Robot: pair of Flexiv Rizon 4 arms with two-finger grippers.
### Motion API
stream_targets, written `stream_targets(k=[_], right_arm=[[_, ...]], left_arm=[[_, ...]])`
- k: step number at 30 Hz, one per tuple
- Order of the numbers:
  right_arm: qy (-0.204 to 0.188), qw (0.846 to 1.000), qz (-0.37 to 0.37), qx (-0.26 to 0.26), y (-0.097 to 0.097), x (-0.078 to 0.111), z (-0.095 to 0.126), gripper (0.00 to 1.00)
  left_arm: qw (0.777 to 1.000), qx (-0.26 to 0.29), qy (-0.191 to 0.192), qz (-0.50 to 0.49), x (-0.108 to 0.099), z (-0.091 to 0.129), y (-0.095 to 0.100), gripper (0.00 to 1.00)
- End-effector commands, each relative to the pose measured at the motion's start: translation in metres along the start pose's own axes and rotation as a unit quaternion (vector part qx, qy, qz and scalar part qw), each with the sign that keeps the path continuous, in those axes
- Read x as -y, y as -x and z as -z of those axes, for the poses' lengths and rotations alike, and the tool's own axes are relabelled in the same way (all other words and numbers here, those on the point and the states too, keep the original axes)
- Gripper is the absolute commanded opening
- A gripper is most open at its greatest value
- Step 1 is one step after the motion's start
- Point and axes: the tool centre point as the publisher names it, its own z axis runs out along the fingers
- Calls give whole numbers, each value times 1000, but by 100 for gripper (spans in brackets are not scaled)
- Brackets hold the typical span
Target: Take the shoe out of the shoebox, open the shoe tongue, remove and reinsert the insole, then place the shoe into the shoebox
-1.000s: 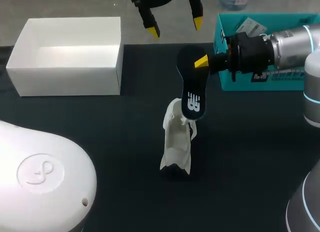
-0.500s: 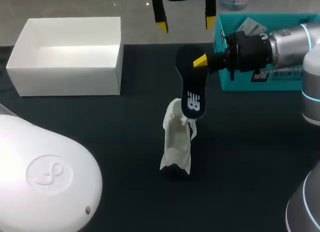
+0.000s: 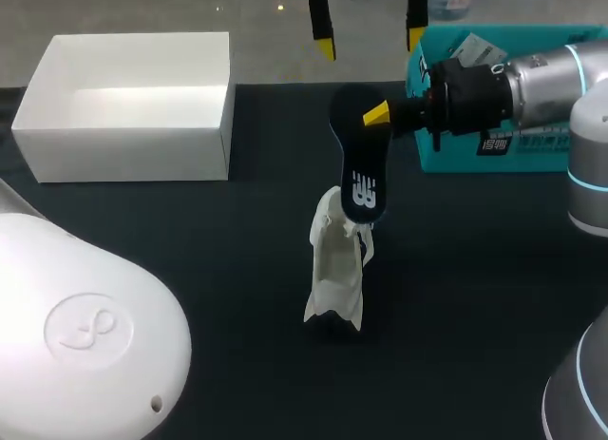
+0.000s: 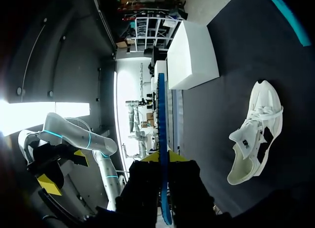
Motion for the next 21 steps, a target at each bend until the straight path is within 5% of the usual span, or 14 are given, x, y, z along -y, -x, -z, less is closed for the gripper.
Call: stream_targets(k=[1,10,21], right_arm=[[0,1000,-1,2,0,-1,-2,0],[4,1000,0,3,-3,0,4,0],[19,1000,4,5,-11,6,17,0]], left_arm=[[1000,10,1,0,0,-1,-5,100],[993,121,3,-2,-3,-9,-10,100],[957,288,-8,30,-10,-24,-29,100]])
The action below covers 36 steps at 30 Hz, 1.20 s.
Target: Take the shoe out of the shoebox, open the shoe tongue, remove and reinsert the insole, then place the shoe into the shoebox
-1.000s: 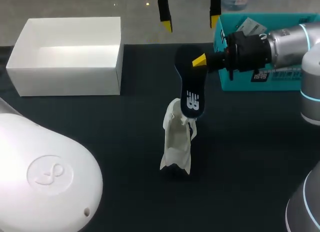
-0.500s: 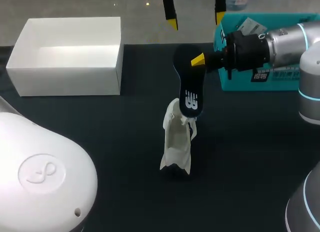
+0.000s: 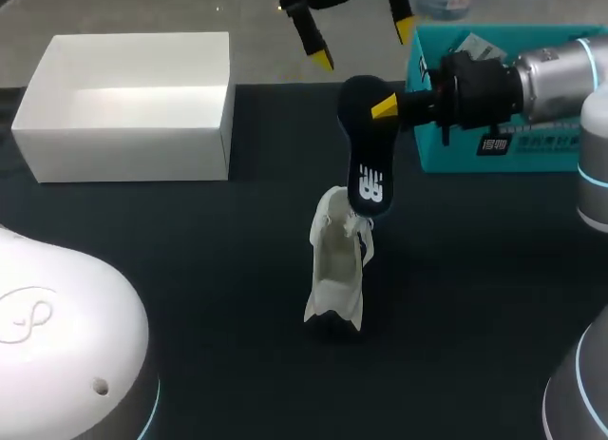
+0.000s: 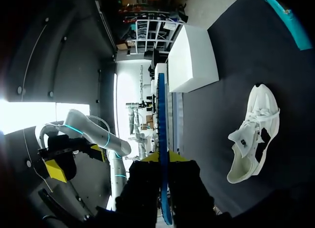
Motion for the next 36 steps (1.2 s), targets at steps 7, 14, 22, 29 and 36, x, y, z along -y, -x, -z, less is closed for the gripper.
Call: stream_targets(k=[7,14,22,29,36], right_arm=[[16,1000,5,-16,-5,9,7,0],[21,999,14,-34,-15,10,11,0],[29,998,19,-54,-22,11,19,0],[30,997,19,-70,-28,9,21,0],[28,997,15,-73,-30,4,20,0]], left_arm=[[964,266,-6,10,-3,-13,-25,100],[931,364,-7,10,-4,-22,-25,100],[893,449,14,-26,-8,-27,-30,100],[859,506,43,-62,-10,-34,-33,100],[844,525,55,-93,-6,-46,-36,100]])
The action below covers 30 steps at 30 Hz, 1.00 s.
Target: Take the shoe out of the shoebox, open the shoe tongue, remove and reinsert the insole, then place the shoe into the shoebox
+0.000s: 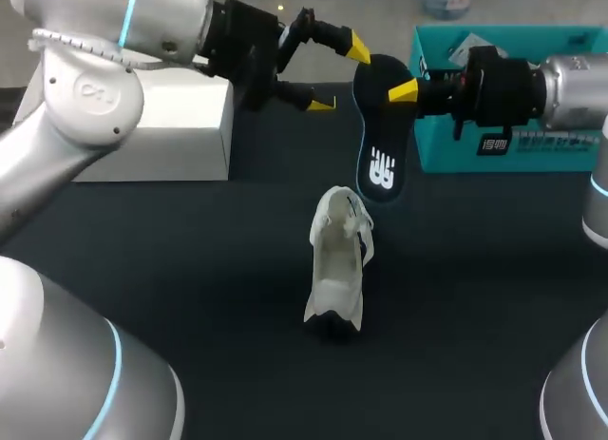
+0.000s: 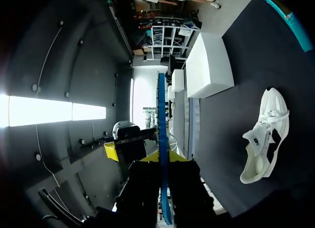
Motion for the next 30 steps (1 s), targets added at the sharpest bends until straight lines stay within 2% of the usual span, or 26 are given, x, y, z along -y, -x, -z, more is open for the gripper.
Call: stream_targets(k=[1,7,9,13,15,17,20,25,30], right_arm=[[-2,1000,-2,1,0,-5,-3,0],[-12,1000,-7,2,-1,-11,-9,0],[-15,1000,-8,2,0,-13,-11,0],[-18,1000,-9,1,1,-15,-13,0],[-19,1000,-10,1,2,-15,-14,0],[-19,1000,-10,0,2,-16,-14,0],[-20,1000,-11,-1,3,-16,-15,0],[-24,1000,-12,-1,5,-15,-18,0],[-26,1000,-15,-2,7,-14,-20,0]], left_arm=[[982,188,10,-5,10,-3,-10,100],[981,195,10,5,16,-11,-14,98],[980,200,10,5,18,-13,-13,83],[977,214,9,4,21,-17,-13,82],[976,218,10,3,22,-18,-12,75],[976,217,9,2,22,-20,-11,59],[976,216,9,2,23,-25,-10,50],[978,209,13,1,21,-32,-7,49],[978,207,14,1,21,-39,-6,42]])
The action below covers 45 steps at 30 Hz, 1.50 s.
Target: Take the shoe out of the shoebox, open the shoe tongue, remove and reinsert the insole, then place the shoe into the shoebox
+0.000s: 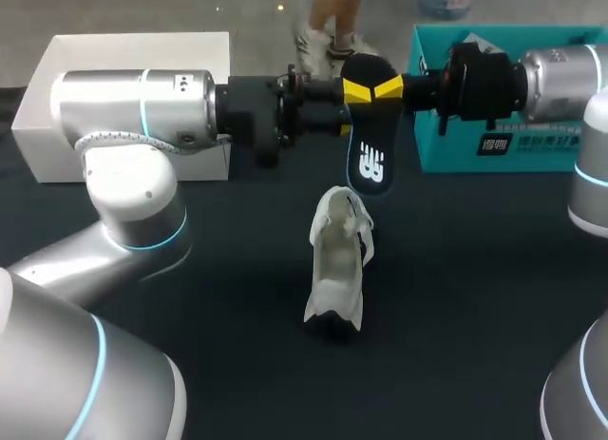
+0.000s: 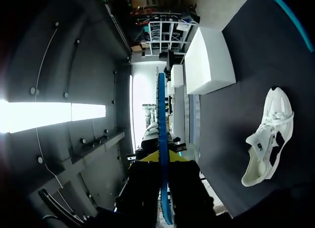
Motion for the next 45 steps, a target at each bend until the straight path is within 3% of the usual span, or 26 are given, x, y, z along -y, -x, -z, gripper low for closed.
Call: stream_targets(k=[1,2,6,7,8,15,16,17,18,31,35,45], right_arm=[[-2,1000,-1,0,2,-2,-3,0],[-2,1000,-2,0,2,-1,-3,0],[-2,1000,-3,0,3,-1,-3,0],[-2,1000,-3,0,3,-1,-3,0],[-2,1000,-3,0,3,-1,-3,0],[-5,1000,-1,-1,2,-3,-4,0],[-5,1000,0,-3,2,-3,-4,29],[0,1000,2,-4,3,-2,-2,98],[3,1000,5,-3,3,-1,-1,100],[23,998,-8,54,21,43,39,100],[46,994,3,102,20,59,55,100],[97,982,-15,162,23,98,95,100]], left_arm=[[1000,1,2,-1,-2,-9,0,39],[1000,1,2,-1,-2,-10,-1,28],[1000,2,2,0,-2,-10,-4,22],[1000,1,2,1,-1,-10,-4,8],[1000,0,3,1,-1,-9,-5,4],[1000,-11,5,8,-1,-8,-7,0],[1000,-11,5,8,-1,-8,-8,0],[1000,-14,5,11,-1,-7,-7,0],[1000,-18,5,15,-1,-6,-7,0],[992,-58,15,107,15,13,-3,0],[990,-58,24,126,20,16,-3,0],[987,-57,29,150,31,18,3,0]])
